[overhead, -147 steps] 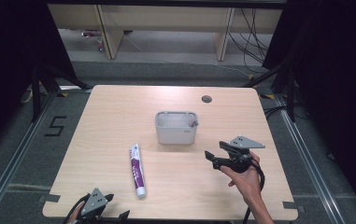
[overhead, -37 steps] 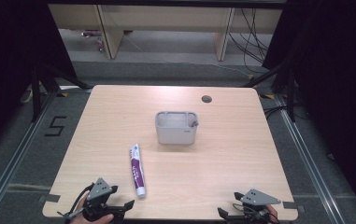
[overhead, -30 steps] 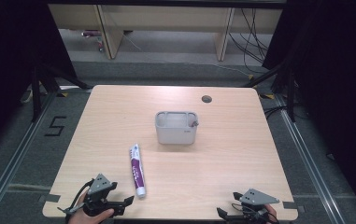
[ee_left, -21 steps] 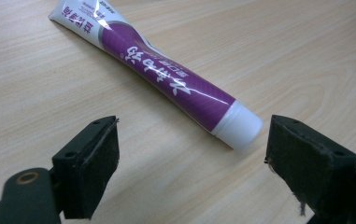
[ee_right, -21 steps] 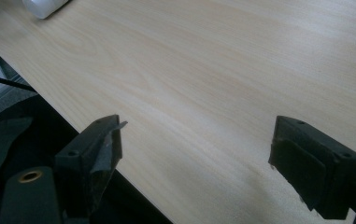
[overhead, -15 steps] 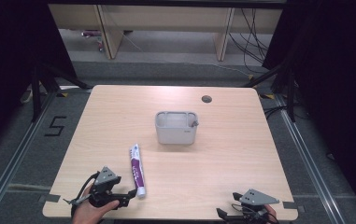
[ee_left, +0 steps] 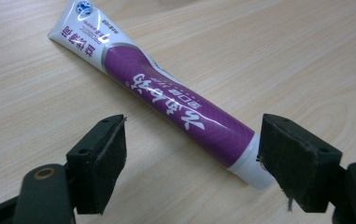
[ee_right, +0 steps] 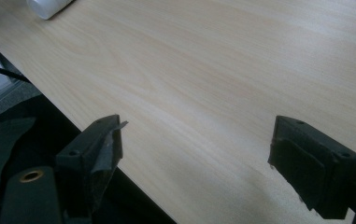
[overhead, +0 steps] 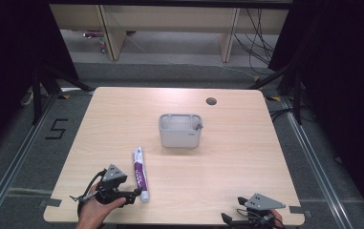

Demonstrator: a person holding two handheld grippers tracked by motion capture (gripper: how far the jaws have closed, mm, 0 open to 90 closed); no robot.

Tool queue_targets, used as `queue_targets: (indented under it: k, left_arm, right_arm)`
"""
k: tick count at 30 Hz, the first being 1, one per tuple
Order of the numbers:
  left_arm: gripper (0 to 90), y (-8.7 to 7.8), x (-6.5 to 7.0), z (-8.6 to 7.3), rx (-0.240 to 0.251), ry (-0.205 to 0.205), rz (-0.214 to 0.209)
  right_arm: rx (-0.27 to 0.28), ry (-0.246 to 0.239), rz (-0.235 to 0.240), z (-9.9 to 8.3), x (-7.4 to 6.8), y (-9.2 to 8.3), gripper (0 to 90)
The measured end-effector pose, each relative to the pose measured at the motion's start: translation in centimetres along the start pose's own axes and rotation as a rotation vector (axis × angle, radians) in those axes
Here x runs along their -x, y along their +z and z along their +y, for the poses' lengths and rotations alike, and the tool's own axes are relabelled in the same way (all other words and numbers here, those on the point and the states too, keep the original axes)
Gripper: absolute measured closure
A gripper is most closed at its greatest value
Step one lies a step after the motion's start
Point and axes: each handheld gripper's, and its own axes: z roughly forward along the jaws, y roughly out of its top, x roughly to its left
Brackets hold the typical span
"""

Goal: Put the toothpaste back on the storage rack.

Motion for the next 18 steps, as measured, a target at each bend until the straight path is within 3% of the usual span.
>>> queue_targets:
  k: [3, 4, 5, 8, 9, 10, 15, 16, 18]
  left_arm:
    - [23.9, 0.1, -0.3, 0.3, -0.005, -0.005, 0.007]
    - [24.1, 0.1, -0.3, 0.3, -0.005, -0.005, 0.007]
    - [24.6, 0.0, -0.5, 0.5, -0.019, -0.003, 0.001]
    - [25.3, 0.2, -0.6, 0.9, -0.015, -0.014, 0.004]
    - [25.6, 0.3, -0.6, 1.0, -0.013, -0.008, 0.003]
    - [26.2, 0.4, -0.6, 1.2, -0.02, -0.017, -0.004]
    - [28.5, 1.3, -0.4, 2.0, -0.041, -0.017, -0.001]
    - [28.8, 1.4, -0.4, 2.2, -0.047, -0.022, -0.005]
    - [29.1, 1.6, -0.5, 2.3, -0.052, -0.023, 0.001]
  right_arm:
    - [-0.001, 0.015, -0.012, 0.0, -0.2, -0.1, 17.6]
    - [0.001, -0.009, -0.034, 0.0, -0.1, -0.2, 17.7]
    - [0.0, 0.012, -0.011, 0.0, -0.1, -0.1, 17.7]
    - [-0.002, 0.012, -0.01, 0.0, -0.1, -0.1, 17.8]
    - [-0.003, 0.046, -0.016, 0.0, -0.4, -0.1, 17.8]
    - [-0.002, 0.021, -0.016, 0.0, -0.3, -0.1, 17.8]
    - [-0.003, 0.031, -0.01, 0.0, -0.3, 0.0, 17.9]
    - [0.0, -0.006, -0.028, 0.0, -0.1, -0.1, 18.0]
    - [-0.002, 0.011, -0.002, 0.0, -0.2, 0.0, 18.0]
